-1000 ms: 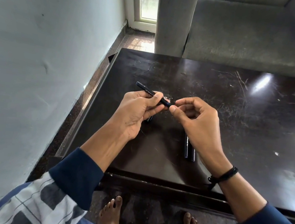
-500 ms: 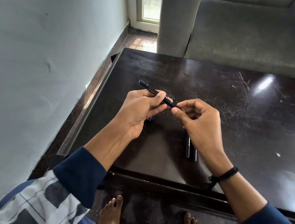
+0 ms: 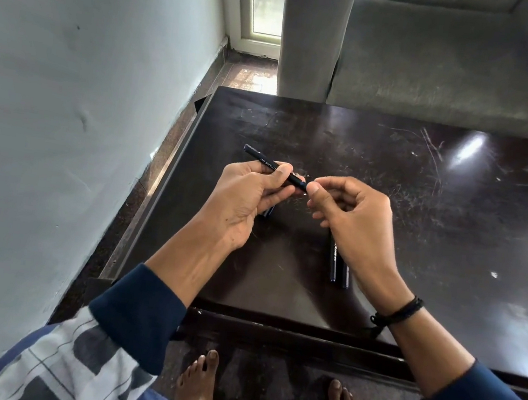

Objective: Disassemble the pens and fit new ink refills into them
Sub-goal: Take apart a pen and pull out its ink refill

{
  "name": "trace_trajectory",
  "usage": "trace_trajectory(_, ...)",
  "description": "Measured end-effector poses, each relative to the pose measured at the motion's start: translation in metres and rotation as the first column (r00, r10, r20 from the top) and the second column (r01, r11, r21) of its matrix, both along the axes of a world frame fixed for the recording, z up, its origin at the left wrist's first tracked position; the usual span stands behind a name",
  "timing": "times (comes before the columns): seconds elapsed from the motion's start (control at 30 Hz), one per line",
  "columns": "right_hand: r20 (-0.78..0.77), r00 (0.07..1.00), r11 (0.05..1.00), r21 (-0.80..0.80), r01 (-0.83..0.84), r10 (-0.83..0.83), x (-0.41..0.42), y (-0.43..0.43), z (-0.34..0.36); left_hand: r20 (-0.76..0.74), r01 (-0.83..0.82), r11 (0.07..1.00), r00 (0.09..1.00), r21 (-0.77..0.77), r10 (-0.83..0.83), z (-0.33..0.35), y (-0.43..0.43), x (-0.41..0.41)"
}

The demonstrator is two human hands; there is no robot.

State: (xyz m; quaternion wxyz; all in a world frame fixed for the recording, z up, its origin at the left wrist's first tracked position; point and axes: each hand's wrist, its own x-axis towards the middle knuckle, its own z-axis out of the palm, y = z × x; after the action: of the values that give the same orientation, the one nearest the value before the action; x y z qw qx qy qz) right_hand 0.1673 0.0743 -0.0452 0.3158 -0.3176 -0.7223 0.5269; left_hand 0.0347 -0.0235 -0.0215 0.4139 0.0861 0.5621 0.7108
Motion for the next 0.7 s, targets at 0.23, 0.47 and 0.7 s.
trace_trajectory(0.23,0.061,0.998,0.998,0.058,0.007,-0.01,0.0011,-0.0007,-0.0049,-0.002,0.009,1.0,1.0,-0.019,-0.009,-0.0024,0.0007,0.0052)
trace_trajectory(0.47,0.048,0.999,0.999,0.047,-0.003,0.001,-0.0001,0.0008,-0.0033,-0.001,-0.006,1.0,1.0,-0.024,0.006,0.0008,-0.0008,0.0032)
trace_trajectory(0.7,0.046,0.999,0.998,0.062,0.002,-0.005,-0.0002,-0.001,-0.005,-0.012,-0.001,0.999,1.0,-0.039,0.0,0.0013,-0.0009,0.0052)
